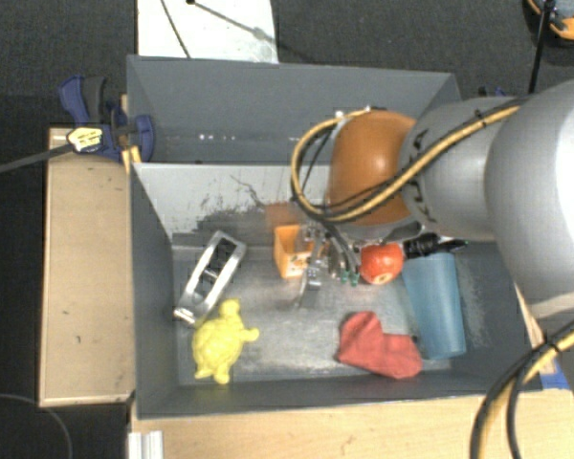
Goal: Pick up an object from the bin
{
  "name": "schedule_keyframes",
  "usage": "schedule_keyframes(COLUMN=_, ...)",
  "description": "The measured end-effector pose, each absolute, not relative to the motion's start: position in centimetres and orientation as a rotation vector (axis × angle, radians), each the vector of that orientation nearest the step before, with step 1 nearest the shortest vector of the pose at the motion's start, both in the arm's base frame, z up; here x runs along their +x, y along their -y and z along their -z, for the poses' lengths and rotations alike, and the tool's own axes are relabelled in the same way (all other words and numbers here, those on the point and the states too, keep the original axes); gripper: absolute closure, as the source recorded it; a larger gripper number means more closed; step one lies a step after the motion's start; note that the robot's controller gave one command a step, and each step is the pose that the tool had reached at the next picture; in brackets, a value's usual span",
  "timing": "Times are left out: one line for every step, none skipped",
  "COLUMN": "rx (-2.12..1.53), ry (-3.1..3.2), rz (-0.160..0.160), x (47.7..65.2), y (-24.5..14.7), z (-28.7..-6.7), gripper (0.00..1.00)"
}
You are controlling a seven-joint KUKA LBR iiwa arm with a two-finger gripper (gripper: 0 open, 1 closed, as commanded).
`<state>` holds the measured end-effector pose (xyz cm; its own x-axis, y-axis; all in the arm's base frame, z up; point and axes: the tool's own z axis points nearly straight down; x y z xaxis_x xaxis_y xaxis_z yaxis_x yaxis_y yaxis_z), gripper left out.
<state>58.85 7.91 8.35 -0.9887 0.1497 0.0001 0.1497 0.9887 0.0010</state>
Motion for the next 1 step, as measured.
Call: schedule_keyframes(rx=-0.237, ry=3.133, rz=0.001, x=58.87, y=-7.9, z=-8.36, gripper=0.0)
